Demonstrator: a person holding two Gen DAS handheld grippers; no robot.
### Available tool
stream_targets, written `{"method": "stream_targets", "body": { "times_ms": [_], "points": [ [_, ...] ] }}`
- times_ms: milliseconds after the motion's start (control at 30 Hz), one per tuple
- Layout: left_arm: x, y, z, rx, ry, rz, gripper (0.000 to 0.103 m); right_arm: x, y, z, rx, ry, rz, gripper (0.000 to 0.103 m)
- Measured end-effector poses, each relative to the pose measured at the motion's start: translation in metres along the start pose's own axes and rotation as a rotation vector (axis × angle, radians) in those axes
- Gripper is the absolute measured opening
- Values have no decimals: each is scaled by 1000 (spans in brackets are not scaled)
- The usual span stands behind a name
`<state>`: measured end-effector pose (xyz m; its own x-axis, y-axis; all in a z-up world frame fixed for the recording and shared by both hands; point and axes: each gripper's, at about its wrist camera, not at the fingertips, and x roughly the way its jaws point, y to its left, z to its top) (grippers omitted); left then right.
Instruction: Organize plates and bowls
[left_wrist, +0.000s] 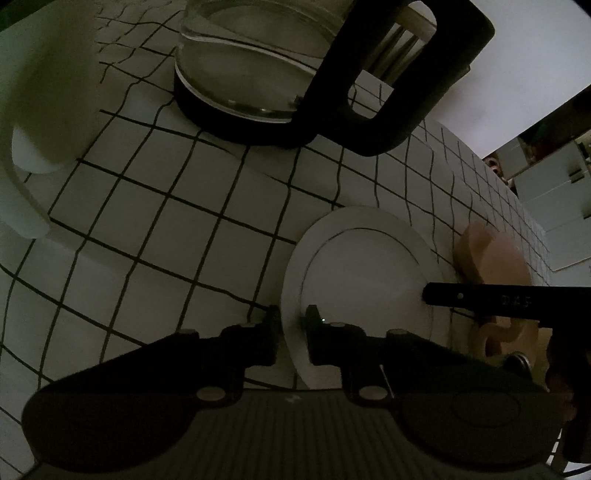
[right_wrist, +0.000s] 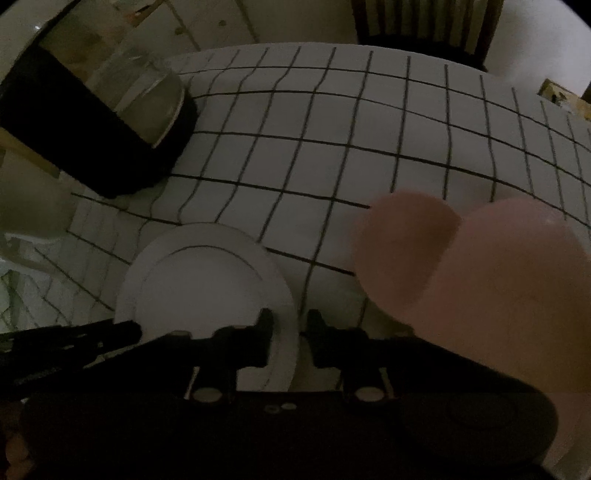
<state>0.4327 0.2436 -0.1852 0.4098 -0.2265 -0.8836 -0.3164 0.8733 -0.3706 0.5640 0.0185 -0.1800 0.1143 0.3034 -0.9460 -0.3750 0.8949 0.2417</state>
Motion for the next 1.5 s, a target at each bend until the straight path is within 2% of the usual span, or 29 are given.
{"method": "stream_targets", "body": {
  "times_ms": [400, 767, 1067, 1500],
  "points": [
    [-19, 10, -2, -26, -34, 0, 12, -6, 8, -1, -6, -32, 4, 13],
    [-59, 11, -13, 9, -67, 1, 12, -41, 23, -18, -4, -90, 14, 12],
    [-104, 10, -40, 34, -78, -6, 11, -80, 48, -55, -7, -135, 15, 12],
    [-169, 23, -110, 99, -83, -27, 12, -130, 83, -135, 24, -177, 28, 11]
  ]
}}
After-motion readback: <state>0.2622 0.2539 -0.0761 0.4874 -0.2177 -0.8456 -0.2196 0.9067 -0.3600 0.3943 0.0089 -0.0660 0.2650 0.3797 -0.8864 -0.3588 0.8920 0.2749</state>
